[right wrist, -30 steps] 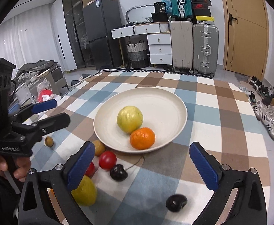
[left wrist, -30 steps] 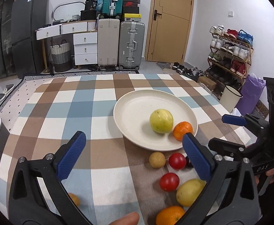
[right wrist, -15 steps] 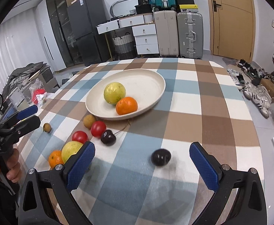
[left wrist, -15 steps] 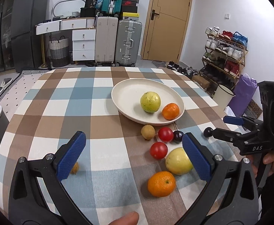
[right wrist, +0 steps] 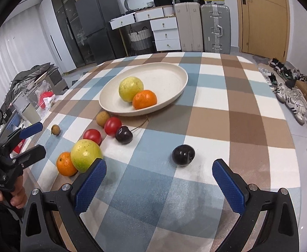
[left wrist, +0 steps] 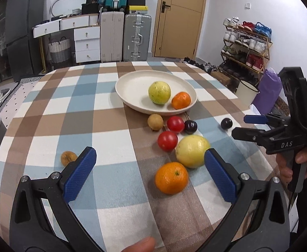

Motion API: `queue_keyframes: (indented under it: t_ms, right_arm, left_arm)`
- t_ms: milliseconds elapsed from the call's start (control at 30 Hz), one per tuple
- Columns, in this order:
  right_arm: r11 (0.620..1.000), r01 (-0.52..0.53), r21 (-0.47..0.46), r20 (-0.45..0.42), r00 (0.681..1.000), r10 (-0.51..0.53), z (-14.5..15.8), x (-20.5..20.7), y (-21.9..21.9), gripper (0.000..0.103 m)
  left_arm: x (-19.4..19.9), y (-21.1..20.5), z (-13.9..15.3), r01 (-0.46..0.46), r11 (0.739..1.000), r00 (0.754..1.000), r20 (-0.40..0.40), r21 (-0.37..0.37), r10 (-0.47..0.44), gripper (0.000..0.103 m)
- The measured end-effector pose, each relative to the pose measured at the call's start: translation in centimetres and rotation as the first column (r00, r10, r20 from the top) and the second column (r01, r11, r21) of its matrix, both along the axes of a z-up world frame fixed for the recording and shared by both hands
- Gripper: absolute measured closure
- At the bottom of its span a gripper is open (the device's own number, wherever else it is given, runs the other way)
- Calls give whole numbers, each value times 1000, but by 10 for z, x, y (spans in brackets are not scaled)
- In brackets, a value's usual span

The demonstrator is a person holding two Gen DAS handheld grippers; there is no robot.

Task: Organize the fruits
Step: 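Move both grippers back toward the remaining fruits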

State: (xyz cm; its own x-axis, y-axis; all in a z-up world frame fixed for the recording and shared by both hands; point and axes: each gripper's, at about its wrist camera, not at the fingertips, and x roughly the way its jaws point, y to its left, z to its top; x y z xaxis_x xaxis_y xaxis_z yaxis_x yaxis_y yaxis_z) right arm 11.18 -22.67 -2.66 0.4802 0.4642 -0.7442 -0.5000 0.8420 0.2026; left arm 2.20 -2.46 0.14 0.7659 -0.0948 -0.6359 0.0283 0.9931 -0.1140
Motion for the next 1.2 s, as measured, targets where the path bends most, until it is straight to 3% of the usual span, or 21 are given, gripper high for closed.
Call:
queue_keyframes:
  t_ms: [333, 633, 733, 933, 1133, 1200]
  right_arm:
    - [999, 20, -26, -17, 1000, -20, -10, 7, 1, 1]
    - [999, 32, -39, -24, 999, -33, -16, 12, -2, 1]
    - [999, 35, -30, -12, 999, -35, -17, 13, -2, 2]
    - [998, 29, -52, -14, 999, -30, -24, 19, 5, 21]
    - [998, 22, -62, -16, 1000, -23, -28, 22, 8, 29]
    - [998, 20, -65, -9, 1000, -20, -27, 22, 9, 34]
  left_arm:
    - [8, -7, -23, 43, 999, 995, -89, 4, -42, 1]
    - [15, -16, -37, 64, 997, 986, -156, 51, -55, 1]
    - [18, -16, -39, 71, 997, 982, -178, 42, -63, 9]
    - [20, -15, -42, 100, 995, 977, -188, 9, -97, 21]
    - [20, -19, -43, 131, 991, 973, -192, -3, -129, 29]
    - [21, -20, -44, 132, 991, 972, -198, -2, -129, 36]
